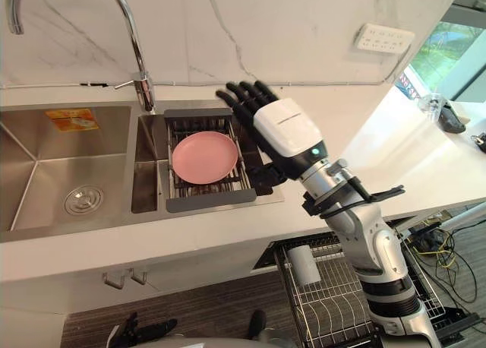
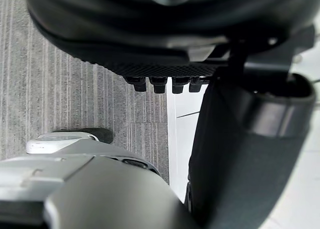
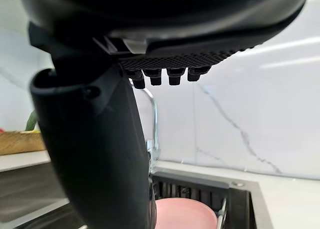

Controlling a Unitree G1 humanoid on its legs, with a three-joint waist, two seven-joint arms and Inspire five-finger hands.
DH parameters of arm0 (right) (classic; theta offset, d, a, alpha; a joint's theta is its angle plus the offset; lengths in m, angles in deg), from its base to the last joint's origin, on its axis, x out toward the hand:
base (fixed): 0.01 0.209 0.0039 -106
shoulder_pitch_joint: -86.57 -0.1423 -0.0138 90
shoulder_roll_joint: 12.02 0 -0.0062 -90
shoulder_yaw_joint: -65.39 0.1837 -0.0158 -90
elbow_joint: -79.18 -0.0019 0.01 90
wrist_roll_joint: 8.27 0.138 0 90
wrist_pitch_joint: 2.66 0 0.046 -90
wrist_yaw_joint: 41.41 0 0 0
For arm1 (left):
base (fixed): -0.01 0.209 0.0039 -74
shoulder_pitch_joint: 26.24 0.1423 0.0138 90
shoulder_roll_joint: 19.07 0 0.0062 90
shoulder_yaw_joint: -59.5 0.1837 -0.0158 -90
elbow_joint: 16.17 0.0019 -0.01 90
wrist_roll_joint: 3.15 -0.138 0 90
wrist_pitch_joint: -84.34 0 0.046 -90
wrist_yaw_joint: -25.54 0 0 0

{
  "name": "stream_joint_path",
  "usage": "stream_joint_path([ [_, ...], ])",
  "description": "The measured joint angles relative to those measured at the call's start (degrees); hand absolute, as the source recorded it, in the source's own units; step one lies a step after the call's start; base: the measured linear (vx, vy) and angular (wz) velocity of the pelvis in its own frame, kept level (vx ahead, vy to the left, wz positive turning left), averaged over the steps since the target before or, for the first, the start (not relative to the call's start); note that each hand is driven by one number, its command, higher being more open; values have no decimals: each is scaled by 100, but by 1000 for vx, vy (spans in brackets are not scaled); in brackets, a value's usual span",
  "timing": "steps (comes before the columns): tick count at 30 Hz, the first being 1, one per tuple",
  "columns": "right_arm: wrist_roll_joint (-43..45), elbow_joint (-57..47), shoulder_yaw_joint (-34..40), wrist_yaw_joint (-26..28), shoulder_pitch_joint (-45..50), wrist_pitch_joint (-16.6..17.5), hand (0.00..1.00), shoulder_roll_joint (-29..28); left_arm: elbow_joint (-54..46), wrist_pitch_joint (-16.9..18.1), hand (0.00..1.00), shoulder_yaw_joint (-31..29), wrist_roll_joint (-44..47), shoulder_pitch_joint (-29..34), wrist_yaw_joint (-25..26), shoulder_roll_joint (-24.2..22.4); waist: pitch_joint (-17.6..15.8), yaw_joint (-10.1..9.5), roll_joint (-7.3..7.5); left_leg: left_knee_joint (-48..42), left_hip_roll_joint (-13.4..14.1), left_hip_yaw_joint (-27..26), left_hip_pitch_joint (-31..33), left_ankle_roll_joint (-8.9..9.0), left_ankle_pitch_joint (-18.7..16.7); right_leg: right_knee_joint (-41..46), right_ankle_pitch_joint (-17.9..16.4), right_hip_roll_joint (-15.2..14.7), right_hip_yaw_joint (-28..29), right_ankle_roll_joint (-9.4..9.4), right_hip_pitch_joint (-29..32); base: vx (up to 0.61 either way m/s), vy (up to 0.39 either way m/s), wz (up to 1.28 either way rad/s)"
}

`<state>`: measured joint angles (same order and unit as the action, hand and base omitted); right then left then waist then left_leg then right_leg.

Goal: Walk over to the sink, pick up the cup, carry it to the dishwasher, place the cup inside the dishwasher, then close the dishwasher door

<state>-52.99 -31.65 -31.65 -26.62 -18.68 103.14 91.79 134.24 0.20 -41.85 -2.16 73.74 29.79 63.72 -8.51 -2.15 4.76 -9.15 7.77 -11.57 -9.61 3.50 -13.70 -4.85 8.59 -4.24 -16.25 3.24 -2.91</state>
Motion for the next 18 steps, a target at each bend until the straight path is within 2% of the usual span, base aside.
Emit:
stream_joint_path([
  [6, -36, 338, -360, 278, -290, 16, 100, 34, 17, -60, 100, -59, -112, -3, -48, 1, 97, -14, -15, 31, 6, 14, -4, 11, 12, -6, 11, 9, -17, -8, -5, 0, 0, 0],
  [18, -959, 1390, -741, 81, -934, 12, 100, 62, 8, -102, 100, -73, -113, -5, -49, 0, 179, -175, -14, 230, -23, 132, -3, 34, 194, -38, 83, -10, -136, -39, 9, -22, -4, 5],
])
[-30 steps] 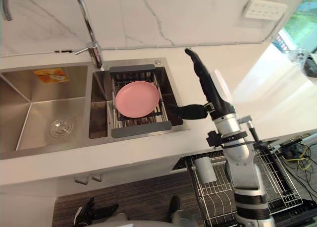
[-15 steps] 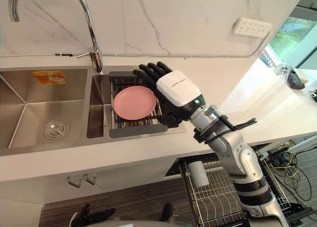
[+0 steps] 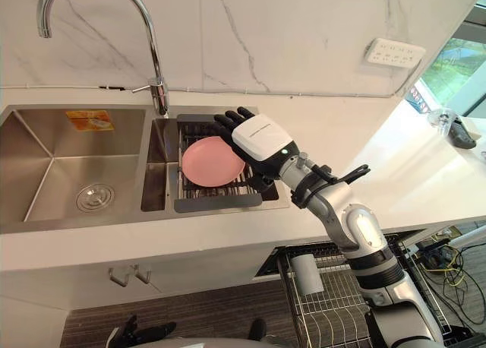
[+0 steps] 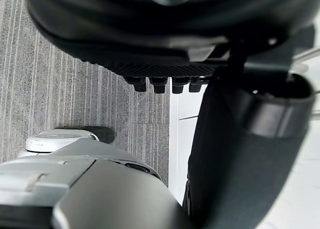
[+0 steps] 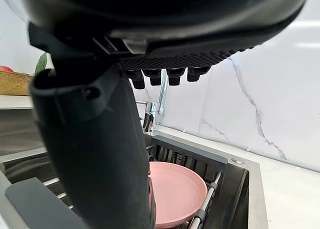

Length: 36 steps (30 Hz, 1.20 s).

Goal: Walk over to the sink, pick up the cup, carry it to the dishwasher, place the cup inside the dishwasher, then close the dishwasher door

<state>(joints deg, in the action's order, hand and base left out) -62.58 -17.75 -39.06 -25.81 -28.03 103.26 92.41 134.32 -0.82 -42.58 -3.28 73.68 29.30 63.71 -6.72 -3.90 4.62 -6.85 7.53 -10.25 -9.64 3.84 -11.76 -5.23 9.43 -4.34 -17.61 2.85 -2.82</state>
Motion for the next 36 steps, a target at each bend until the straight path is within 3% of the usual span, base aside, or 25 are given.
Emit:
stream_joint_path([
  [10, -207, 785, -409, -307, -252, -16, 100, -3, -29, -127, 100, -42, 3, -26, 8, 33, 9, -118, -6, 72, -2, 38, 88, 11, 138, -5, 30, 2, -24, -44, 91, -53, -16, 2],
  [23, -590, 2182, -549, -1692, -356, -220, 100, -156, -194, -225, 100, -25, 2, 37, 10, 42, 7, -165, -11, 466, -61, 244, 51, 26, 436, -7, 12, -67, -278, -60, 96, -25, 3, 9],
  [36, -690, 2894, -630, -2343, -490, -482, 100, -328, -413, -284, 100, 15, 10, 125, 14, 37, -13, -269, -40, 549, -61, 441, 87, 41, 485, -7, -7, -90, -528, -84, 75, 15, 23, 8],
])
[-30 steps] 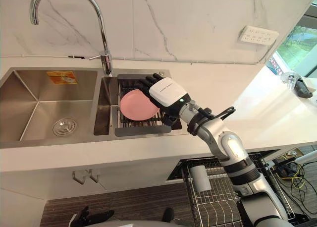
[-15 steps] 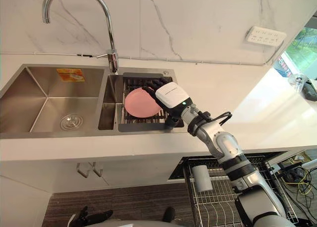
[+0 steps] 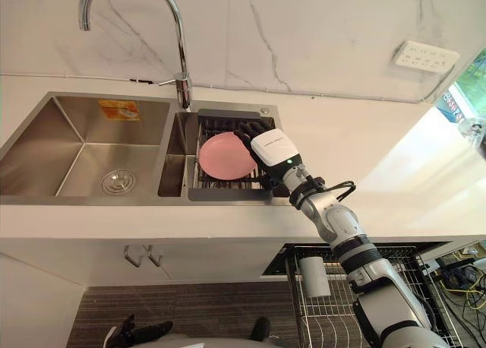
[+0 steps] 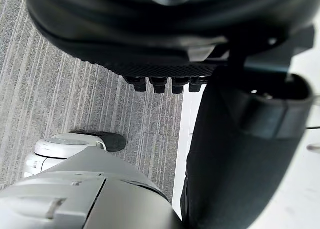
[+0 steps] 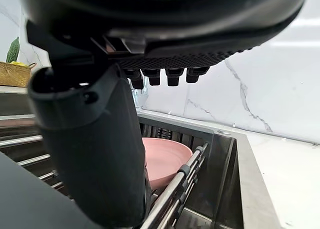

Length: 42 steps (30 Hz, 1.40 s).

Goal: Walk over to the sink, pick up the cup, carry it to the dishwasher, place the cup inside the dishwasher, then close the dishwasher door

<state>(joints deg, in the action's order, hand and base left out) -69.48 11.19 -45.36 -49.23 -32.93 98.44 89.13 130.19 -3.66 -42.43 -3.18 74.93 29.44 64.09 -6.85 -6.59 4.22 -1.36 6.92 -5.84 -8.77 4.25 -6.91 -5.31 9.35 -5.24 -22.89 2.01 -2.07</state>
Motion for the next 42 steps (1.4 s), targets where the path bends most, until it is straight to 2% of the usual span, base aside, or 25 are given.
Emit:
stream_joint_path([
  [25, -189, 1179, -212, -102, -592, -253, 100, -166, -451, -153, 100, -2, 128, 154, 101, -10, -253, -301, 13, 124, -50, 434, 125, 11, 129, -1, -34, -92, -425, 51, -77, -8, 22, 9],
  [26, -182, 1226, -212, -103, -625, -253, 0, -165, -455, -156, 100, -2, 127, 154, 101, -7, -259, -308, 24, 125, -54, 447, 131, 6, 134, -1, -36, -96, -436, 53, -77, -5, 26, 5],
  [30, -170, 1383, -212, -120, -702, -274, 0, -149, -480, -161, 100, -1, 127, 153, 101, -3, -270, -317, 47, 130, -90, 505, 173, 1, 152, 0, -45, -131, -491, 65, -72, -15, 26, 8],
  [32, -168, 1463, -212, -323, -710, -316, 0, -147, -492, -155, 100, -1, 129, 152, 101, 4, -290, -324, 80, 136, -112, 531, 219, 1, 156, 0, -57, -155, -518, 78, -52, -30, 25, 7],
  [35, -210, 1562, -213, -790, -715, -421, 0, -155, -497, -93, 100, -2, 131, 153, 106, 38, -321, -352, 144, 135, -134, 537, 303, -14, 170, 0, -74, -175, -522, 85, 21, -11, 7, 1],
  [42, -451, 1643, -209, -1853, -712, -921, 0, -173, -498, 50, 100, -1, 130, 177, 125, 33, -349, -368, 139, 125, -134, 564, 385, -52, 209, 2, -71, -174, -522, 81, 99, 16, 10, 2],
])
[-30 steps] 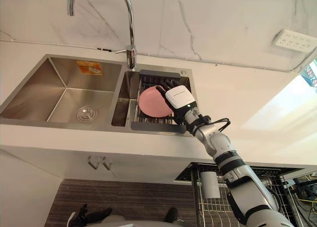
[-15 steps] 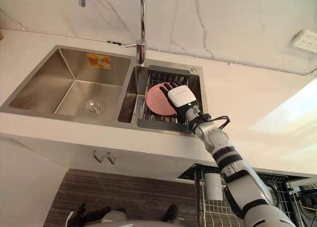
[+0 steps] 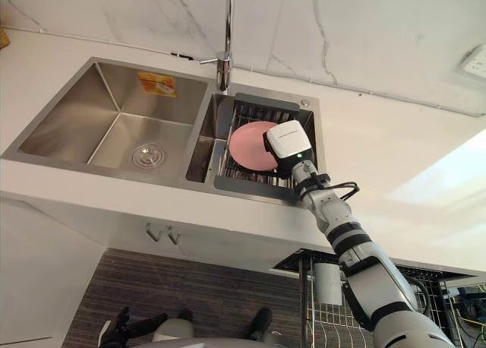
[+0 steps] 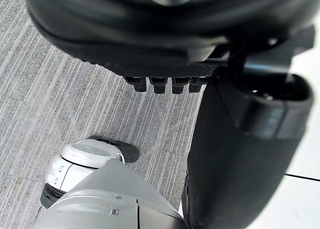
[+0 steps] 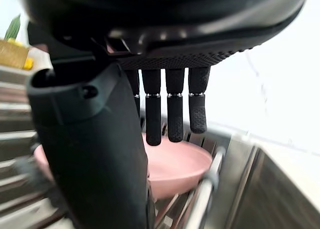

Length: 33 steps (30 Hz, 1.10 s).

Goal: Walk over to the sink, pick up the cup, carry it to the dishwasher, place the cup inside the dishwasher, then close the dishwasher door

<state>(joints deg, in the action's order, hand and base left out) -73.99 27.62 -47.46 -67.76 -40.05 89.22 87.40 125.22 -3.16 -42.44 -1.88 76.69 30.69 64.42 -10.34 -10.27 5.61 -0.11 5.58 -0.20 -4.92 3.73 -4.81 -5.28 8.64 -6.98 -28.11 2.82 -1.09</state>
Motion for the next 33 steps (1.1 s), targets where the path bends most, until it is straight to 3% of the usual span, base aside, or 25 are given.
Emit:
stream_joint_path([
  [7, -74, 78, 3, -670, 3, -223, 0, -4, -18, 243, 100, 1, -4, 132, 234, -40, -125, 6, 8, -2, -17, 13, -6, 0, 0, 1, 27, -22, -22, 35, 0, 34, 20, 2],
  [15, 161, 48, 44, -718, 2, -202, 0, -14, -184, 373, 100, -2, -2, 327, 245, -95, -183, -31, 10, -18, -55, 51, 37, -1, -1, -1, 40, -62, -37, 55, -1, -14, 13, 2],
  [22, 1363, 38, 165, -792, 5, -160, 0, -45, -185, 434, 100, 0, 22, 350, 360, -162, -243, -62, -24, -46, -54, 58, 39, -2, 0, -1, 40, -61, -31, 55, -1, 0, 0, 0],
  [26, 2260, 35, 493, -952, 35, -161, 0, -228, -182, 462, 100, 1, 102, 352, 375, -214, -291, -25, -99, -49, -54, 54, 39, -2, 1, -1, 40, -61, -26, 55, -1, 0, 0, 0],
  [33, 2620, -416, 1579, -1498, 6, -240, 0, -355, -197, 539, 100, -1, 104, 406, 460, -311, -328, 0, -160, -47, -57, 52, 7, -2, 0, -1, 44, -66, -28, 54, -23, 0, 0, 0],
])
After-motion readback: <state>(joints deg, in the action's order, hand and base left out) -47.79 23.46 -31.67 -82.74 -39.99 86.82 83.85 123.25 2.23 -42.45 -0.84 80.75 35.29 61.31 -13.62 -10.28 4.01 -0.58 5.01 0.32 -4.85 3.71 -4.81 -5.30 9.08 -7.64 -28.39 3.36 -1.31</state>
